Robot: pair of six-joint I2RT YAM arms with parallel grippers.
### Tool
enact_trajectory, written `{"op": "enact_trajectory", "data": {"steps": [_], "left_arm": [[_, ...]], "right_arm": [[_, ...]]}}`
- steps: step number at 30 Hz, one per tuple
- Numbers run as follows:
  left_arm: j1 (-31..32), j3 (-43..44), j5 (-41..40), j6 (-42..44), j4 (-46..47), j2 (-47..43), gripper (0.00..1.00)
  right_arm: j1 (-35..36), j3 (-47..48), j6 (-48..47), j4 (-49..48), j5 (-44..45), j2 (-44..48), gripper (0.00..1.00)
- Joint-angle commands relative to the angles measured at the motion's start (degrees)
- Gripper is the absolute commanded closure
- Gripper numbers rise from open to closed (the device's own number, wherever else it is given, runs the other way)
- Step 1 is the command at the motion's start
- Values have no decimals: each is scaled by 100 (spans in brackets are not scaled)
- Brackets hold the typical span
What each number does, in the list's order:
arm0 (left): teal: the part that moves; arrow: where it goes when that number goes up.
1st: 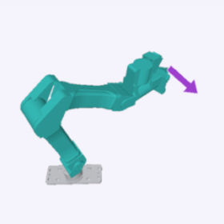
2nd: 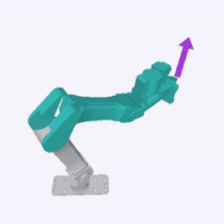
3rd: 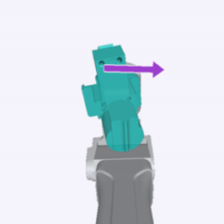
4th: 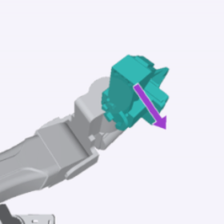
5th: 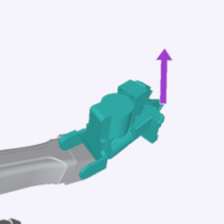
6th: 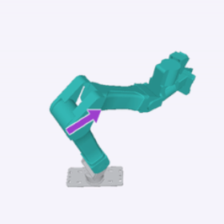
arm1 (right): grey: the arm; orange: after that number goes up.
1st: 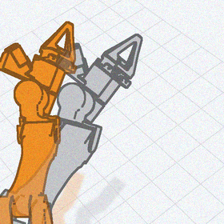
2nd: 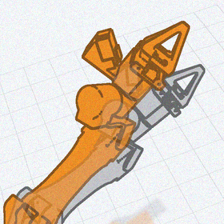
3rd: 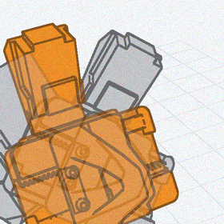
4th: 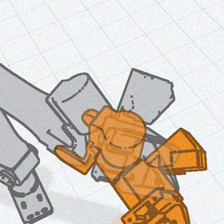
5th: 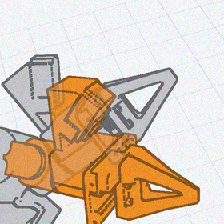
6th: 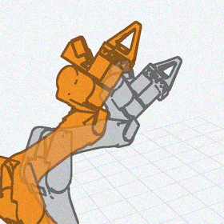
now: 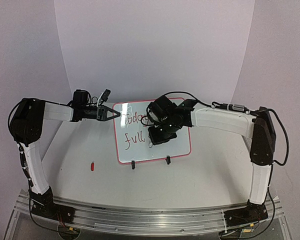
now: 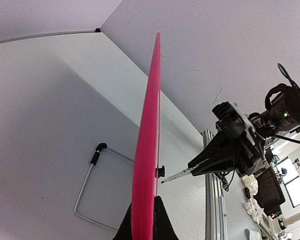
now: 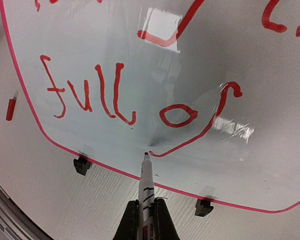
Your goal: Write a sentence on the whiteboard
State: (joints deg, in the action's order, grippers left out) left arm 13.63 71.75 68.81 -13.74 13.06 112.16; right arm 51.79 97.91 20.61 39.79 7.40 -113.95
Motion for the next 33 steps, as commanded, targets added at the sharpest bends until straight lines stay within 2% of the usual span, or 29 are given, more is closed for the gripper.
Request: {"op": "enact_trajectory", "data": {"steps": [1, 14, 33], "left_arm": [[89, -135, -798, 634, -34, 54, 100], [89, -119, -806, 627, -41, 70, 100], [86, -81, -806, 608, -48, 127, 100]], "right_arm": [[-12, -38, -183, -152, -86, 820, 100], [-212, -2, -151, -166, 731, 579, 100], [-271, 174, -37, -195, 459, 156, 100]]}}
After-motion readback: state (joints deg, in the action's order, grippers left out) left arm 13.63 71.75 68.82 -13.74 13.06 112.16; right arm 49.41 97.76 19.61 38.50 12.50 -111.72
